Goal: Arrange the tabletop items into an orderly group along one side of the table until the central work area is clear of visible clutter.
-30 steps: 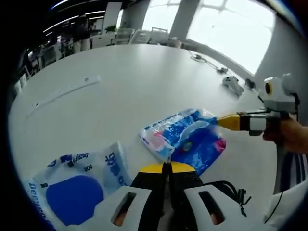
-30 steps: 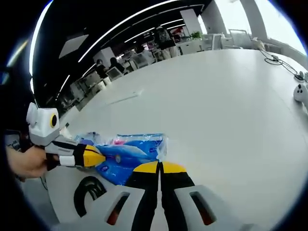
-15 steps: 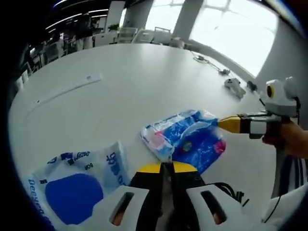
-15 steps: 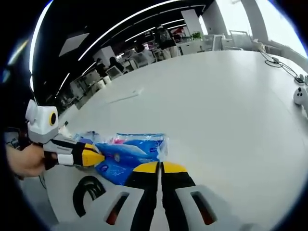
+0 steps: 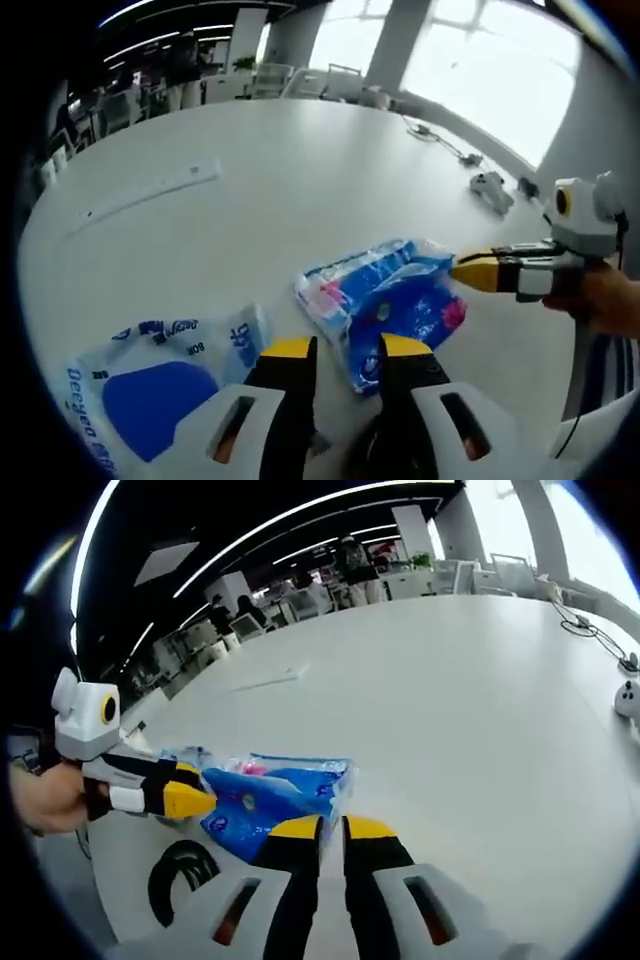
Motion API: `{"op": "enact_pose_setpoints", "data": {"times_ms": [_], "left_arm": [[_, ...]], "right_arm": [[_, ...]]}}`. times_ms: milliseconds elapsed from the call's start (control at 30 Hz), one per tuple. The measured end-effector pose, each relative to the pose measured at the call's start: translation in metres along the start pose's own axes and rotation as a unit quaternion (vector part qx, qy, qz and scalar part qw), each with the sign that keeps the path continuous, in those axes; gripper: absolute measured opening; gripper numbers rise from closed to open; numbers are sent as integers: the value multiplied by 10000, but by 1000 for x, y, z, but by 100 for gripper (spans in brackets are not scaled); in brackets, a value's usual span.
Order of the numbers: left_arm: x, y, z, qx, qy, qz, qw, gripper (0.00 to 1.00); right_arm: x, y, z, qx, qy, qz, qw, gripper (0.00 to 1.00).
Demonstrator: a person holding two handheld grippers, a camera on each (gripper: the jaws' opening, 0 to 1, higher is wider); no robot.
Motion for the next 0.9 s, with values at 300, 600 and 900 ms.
{"op": "enact_pose_setpoints", "data": {"times_ms": [300,600,900], "left_arm": [[-5,4,-2,29,34,-13,10000,32],[-9,11,-4,230,70,92,9997,39],[-22,15,-5,411,141,110,9990,60]], "right_arm": [[-2,-6,-1,-68,41,-127,9999,8],[-5,-9,-1,-186,102,-137,9997,25],[-16,-8,-2,-181,243,-90,9995,38]]}}
Point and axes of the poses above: the point that each gripper's makers call its tool centre point, and the gripper's own axes: x roughly forward along the fingers, y roughly to its right, z roughly out of its underside, the point moved 7 cm from there along -x, roughly backward along the fingers, and after that the axes turned 15 degrees about z, right-handed, at the moved point
